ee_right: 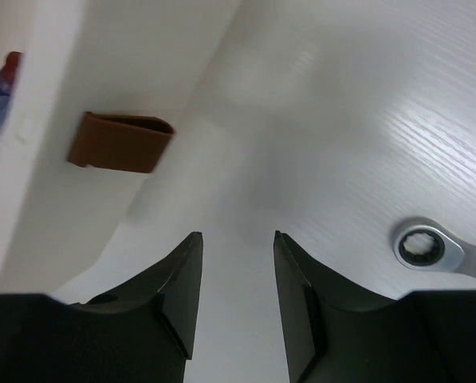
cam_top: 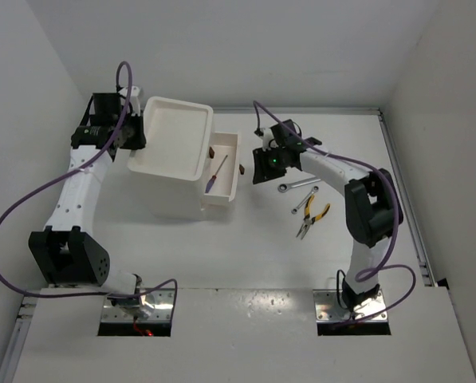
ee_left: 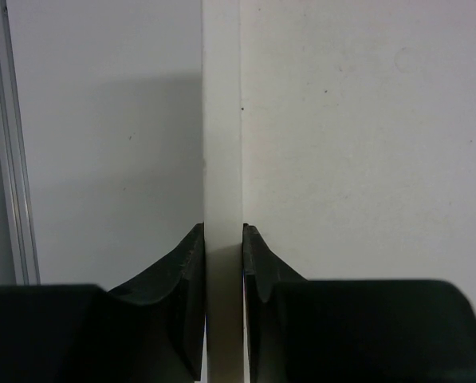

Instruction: Sort the tools into containers

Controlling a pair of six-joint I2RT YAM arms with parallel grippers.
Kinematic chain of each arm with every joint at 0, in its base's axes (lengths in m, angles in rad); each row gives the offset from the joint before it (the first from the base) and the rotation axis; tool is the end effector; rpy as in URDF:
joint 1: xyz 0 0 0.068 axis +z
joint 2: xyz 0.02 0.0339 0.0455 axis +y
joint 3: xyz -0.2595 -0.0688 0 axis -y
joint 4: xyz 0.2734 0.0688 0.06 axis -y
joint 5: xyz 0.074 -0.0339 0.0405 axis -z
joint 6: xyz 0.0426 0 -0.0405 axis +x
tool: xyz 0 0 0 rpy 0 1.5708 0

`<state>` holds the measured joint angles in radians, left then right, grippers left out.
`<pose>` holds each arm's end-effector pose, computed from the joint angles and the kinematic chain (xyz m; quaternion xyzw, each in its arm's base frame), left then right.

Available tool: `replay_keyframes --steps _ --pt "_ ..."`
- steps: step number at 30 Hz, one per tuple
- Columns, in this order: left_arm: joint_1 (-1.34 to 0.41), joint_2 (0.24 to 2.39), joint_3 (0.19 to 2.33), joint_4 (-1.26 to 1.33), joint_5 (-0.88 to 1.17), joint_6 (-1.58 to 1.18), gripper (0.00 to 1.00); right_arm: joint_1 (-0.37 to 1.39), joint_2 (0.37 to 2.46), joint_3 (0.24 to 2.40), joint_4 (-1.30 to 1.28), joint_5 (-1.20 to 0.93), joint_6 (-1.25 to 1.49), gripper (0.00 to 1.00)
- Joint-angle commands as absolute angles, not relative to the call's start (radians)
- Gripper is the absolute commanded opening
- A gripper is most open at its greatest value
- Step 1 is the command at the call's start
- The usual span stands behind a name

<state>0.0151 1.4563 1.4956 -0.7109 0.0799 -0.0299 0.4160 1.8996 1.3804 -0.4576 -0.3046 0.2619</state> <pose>0.3524 0.0019 0.3695 -0.0029 0.9001 -0.0392 0.4340 0.3928 0.1875 0.1805 -0.1170 0.9389 0.2330 0.2246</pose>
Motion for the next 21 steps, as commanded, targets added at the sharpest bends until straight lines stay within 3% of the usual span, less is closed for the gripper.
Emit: replay_keyframes --steps 1,4,17,21 --pt "0.009 1.46 1.519 -0.719 0.074 -0.02 0.07 0.471 1.898 1.427 -0.358 -0.275 0.267 0.41" --pt "0.009 1.46 1.508 -0.719 0.064 -0.02 0.0 0.526 1.921 1.448 -0.331 -0.249 0.278 0.41" --pt "0.0 1.422 1.445 -0.719 0.162 -0.011 0.0 0.607 1.996 1.497 -0.141 -0.249 0.308 0.41" --pt "-0.009 1.422 1.445 -0.719 0.163 0.0 0.0 0.62 1.976 1.439 -0.009 -0.249 0.198 0.41"
